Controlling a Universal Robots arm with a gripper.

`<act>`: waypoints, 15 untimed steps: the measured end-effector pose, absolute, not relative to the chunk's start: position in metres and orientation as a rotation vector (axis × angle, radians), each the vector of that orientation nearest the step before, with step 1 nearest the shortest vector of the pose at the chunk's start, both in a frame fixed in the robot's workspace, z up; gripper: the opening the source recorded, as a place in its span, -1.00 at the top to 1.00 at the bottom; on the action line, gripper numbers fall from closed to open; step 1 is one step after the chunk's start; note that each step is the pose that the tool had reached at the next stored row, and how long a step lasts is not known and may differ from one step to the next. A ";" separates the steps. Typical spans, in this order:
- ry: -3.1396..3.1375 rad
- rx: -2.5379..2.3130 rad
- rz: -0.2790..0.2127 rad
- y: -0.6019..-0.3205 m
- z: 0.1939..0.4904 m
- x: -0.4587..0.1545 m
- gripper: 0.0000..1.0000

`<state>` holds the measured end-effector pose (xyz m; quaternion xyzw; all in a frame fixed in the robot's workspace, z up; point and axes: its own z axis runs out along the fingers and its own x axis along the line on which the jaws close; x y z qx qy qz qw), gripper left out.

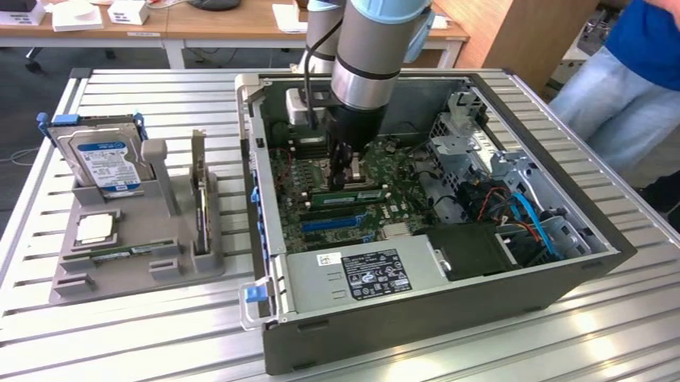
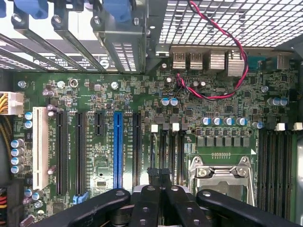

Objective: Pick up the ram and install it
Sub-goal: 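Press down the ram until it locks into place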

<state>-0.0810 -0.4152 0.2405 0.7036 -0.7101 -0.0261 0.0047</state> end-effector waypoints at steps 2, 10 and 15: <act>-2.224 2.204 -0.082 -0.415 0.239 -0.081 0.80; -2.224 2.204 -0.082 -0.415 0.235 -0.081 0.80; -2.224 2.204 -0.082 -0.415 0.234 -0.081 0.80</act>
